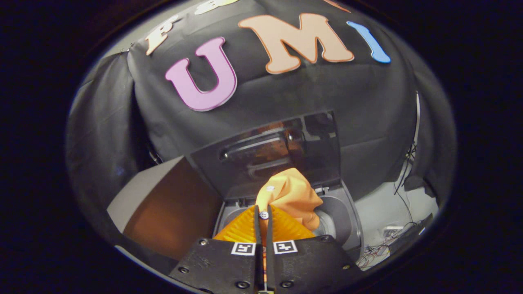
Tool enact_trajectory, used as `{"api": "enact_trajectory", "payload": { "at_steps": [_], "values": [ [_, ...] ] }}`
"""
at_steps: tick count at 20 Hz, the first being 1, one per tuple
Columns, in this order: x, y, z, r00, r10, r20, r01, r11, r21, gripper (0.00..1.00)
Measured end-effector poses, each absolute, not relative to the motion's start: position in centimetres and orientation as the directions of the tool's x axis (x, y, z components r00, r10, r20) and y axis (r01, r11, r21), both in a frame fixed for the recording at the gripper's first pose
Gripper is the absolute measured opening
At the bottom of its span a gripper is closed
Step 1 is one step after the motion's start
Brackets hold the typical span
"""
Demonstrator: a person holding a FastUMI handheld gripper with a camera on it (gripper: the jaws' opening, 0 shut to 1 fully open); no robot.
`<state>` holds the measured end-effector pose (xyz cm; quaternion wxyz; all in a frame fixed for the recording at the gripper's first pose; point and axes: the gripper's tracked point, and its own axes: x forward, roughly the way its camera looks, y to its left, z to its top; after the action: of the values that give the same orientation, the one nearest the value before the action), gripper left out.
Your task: Put the clothes into the washing machine and then close the washing machine lid.
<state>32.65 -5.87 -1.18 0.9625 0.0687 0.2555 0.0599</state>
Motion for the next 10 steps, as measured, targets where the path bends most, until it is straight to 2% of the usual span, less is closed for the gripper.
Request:
{"api": "enact_trajectory", "payload": {
  "at_steps": [4, 10],
  "values": [
    [33.5, -6.5, -6.0, 0.835, 0.13, -0.534, -0.063, 0.988, 0.141, 0.02],
    [35.0, -7.5, -10.4, 0.838, 0.106, -0.535, -0.022, 0.987, 0.161, 0.02]
  ]
}}
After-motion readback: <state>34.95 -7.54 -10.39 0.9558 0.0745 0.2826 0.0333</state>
